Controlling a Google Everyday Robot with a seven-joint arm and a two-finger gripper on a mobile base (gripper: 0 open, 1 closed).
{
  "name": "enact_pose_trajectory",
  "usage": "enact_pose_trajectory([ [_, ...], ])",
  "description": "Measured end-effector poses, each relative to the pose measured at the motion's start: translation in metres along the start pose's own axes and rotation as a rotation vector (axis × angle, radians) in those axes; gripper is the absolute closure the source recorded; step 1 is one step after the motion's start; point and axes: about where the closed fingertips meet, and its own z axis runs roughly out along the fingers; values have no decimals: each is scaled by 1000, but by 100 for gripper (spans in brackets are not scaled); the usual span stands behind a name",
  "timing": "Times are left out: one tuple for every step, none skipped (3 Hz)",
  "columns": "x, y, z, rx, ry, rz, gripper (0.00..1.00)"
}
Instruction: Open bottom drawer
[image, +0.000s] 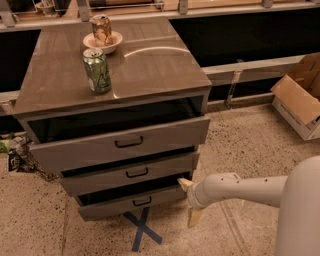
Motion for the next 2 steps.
enact_pose_trajectory([
  [0,0,0,0,0,0,0],
  [21,4,30,-22,6,81,0],
])
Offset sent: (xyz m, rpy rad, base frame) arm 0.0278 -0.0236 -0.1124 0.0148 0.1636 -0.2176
